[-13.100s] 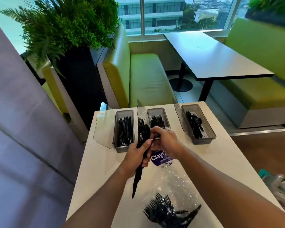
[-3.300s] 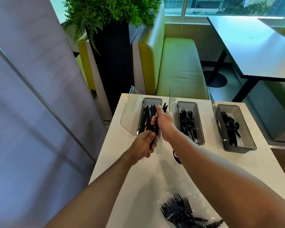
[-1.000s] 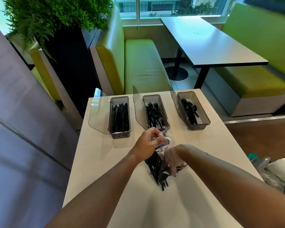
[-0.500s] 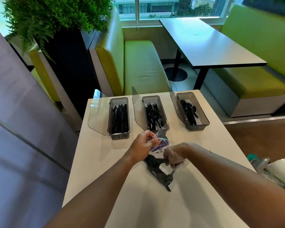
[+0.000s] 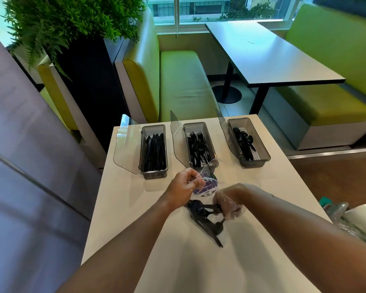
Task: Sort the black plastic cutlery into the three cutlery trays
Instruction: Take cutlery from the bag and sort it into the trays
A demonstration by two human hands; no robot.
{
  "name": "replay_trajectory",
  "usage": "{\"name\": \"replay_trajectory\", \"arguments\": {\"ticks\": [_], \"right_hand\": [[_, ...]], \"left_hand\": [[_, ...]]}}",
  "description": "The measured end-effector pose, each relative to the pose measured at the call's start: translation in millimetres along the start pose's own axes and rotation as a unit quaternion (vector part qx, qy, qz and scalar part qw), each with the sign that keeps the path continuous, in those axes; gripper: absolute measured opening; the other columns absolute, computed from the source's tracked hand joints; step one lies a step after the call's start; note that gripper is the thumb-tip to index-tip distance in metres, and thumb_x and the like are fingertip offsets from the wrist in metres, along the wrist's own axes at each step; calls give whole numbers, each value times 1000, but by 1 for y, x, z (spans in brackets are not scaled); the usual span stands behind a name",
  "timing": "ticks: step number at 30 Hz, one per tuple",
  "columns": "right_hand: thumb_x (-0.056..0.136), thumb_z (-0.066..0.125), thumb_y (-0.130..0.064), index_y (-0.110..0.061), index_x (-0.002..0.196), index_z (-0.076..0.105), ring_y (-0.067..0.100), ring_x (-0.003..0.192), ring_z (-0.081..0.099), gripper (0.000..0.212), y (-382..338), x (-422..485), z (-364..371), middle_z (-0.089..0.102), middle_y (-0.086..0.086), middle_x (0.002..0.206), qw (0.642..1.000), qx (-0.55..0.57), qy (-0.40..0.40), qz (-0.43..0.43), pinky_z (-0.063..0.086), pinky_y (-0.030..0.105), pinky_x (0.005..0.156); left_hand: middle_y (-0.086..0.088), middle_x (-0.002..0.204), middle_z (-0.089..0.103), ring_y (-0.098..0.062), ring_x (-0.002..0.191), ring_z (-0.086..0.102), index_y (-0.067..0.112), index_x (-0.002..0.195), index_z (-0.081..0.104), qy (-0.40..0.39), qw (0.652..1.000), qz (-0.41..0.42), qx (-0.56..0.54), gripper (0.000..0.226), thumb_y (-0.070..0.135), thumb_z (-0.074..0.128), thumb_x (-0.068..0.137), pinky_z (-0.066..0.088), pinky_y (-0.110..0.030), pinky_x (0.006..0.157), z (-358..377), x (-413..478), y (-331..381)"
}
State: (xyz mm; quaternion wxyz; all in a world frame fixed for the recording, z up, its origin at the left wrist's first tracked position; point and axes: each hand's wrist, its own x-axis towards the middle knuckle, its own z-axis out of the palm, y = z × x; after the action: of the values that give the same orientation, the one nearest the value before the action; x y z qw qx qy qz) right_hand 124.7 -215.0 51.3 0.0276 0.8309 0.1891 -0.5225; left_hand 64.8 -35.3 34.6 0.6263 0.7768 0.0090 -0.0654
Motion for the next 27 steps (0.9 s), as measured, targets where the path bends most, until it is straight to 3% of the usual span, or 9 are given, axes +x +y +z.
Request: {"name": "replay_trajectory", "arguments": {"ticks": [3, 7, 10, 12, 16, 20, 23, 25, 27], "right_hand": [[90, 63, 1, 0, 120, 65, 22, 75, 66, 31, 3, 2, -1, 70, 18, 100, 999, 31, 23, -1, 59, 29, 67], [93, 60, -9, -1, 114, 65, 19, 68, 60, 23, 4, 7, 1, 63, 11, 85, 998, 40, 55, 1, 54, 26, 60], [91, 58, -12, 0, 102, 66, 19, 65, 59, 17, 1, 12, 5, 60, 11, 79, 998, 41, 47, 13, 57, 33, 68], [92, 58, -14, -3, 95, 64, 19, 63, 57, 13, -1, 15, 7, 59, 9, 76, 998, 38, 47, 19, 57, 34, 71], [98, 58, -17, -8, 87, 61, 18, 61, 59, 14, -1, 12, 6, 64, 9, 77, 997, 16, 79, 20, 54, 31, 62], [96, 51, -7, -3, 86, 61, 18, 54, 53, 14, 7, 14, 6, 58, 9, 71, 997, 41, 70, 19, 46, 26, 48], [92, 47, -6, 4, 109, 57, 19, 56, 52, 22, 10, 18, 9, 56, 15, 83, 994, 94, 51, 8, 43, 26, 46], [97, 43, -11, -4, 115, 52, 19, 61, 55, 21, 4, 19, 12, 58, 12, 87, 992, 116, 48, -8, 47, 29, 52], [100, 42, -11, -11, 115, 49, 21, 68, 60, 16, -5, 19, 16, 61, 10, 95, 991, 124, 38, -16, 52, 34, 61]], "left_hand": [[-12, 93, 75, -15, 82, 71, 13, 92, 61, 1, 1000, 3, -1, 7, 12, 60, 99, 56, -26, 76, -1, 0, 2], [-19, 97, 73, -26, 89, 72, 13, 93, 63, 4, 1000, 4, 1, 5, 12, 62, 98, 58, -32, 80, -1, 4, 4], [-16, 93, 71, -13, 81, 70, 7, 97, 63, 3, 1000, 2, 1, 4, 11, 64, 97, 56, -22, 70, -1, 4, 6], [-7, 89, 70, -7, 77, 68, 8, 98, 64, 4, 1000, 3, 12, 10, 16, 68, 95, 55, -22, 71, -4, 4, 5], [4, 108, 69, -14, 108, 64, 24, 100, 64, 18, 998, -30, 54, 19, 36, 74, 90, 50, -33, 97, -15, 0, -11], [-5, 150, 42, -22, 136, 43, 24, 141, 43, 19, 980, -167, 109, 66, 42, 76, 86, 40, -37, 108, -22, -18, -44], [-8, 145, 47, -26, 119, 60, 18, 151, 28, 5, 962, -272, 0, 71, 27, 70, 94, 52, -40, 90, -17, -31, -59], [-10, 126, 63, -24, 96, 70, 17, 148, 30, -16, 949, -305, -81, 60, 16, 63, 98, 56, -41, 76, -8, -36, -61], [-15, 117, 68, -25, 90, 73, 17, 145, 32, -29, 944, -307, -116, 53, 7, 57, 99, 59, -42, 72, 0, -37, -62]]}}
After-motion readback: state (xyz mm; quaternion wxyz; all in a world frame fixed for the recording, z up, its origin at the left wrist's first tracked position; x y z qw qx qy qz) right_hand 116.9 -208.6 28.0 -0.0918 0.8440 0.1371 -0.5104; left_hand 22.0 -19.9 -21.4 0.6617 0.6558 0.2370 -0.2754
